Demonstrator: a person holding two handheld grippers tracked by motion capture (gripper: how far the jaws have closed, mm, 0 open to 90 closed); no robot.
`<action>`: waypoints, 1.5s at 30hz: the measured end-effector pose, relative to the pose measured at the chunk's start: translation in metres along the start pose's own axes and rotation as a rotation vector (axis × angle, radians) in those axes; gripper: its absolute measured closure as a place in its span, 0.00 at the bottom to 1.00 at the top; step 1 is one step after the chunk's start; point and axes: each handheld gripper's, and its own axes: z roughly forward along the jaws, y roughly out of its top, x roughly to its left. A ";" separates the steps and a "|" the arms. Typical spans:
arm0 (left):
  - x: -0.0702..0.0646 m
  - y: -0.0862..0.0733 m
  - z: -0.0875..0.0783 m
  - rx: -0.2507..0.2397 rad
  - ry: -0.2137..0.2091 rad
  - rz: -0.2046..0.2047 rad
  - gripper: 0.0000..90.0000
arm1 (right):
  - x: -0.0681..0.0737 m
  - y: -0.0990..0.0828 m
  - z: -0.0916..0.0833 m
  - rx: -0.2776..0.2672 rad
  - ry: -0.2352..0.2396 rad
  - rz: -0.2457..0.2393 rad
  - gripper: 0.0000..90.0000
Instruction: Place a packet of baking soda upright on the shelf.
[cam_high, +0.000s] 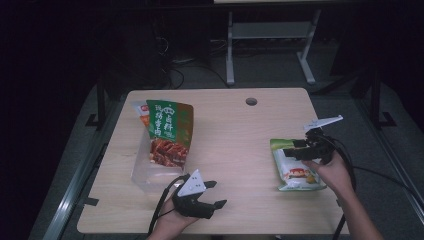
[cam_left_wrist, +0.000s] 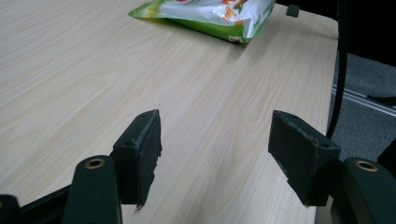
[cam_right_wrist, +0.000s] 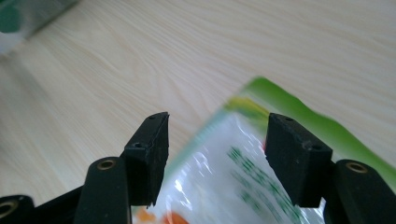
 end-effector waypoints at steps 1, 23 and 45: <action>-0.001 0.000 0.001 0.000 0.000 -0.001 0.38 | -0.003 -0.003 -0.001 0.002 -0.008 0.005 0.43; -0.003 -0.001 0.005 0.011 -0.010 0.006 0.38 | -0.062 -0.068 -0.005 0.055 -0.117 0.215 0.45; -0.003 -0.001 0.008 0.018 -0.013 0.004 0.38 | -0.069 -0.082 0.002 -0.017 0.084 0.360 0.98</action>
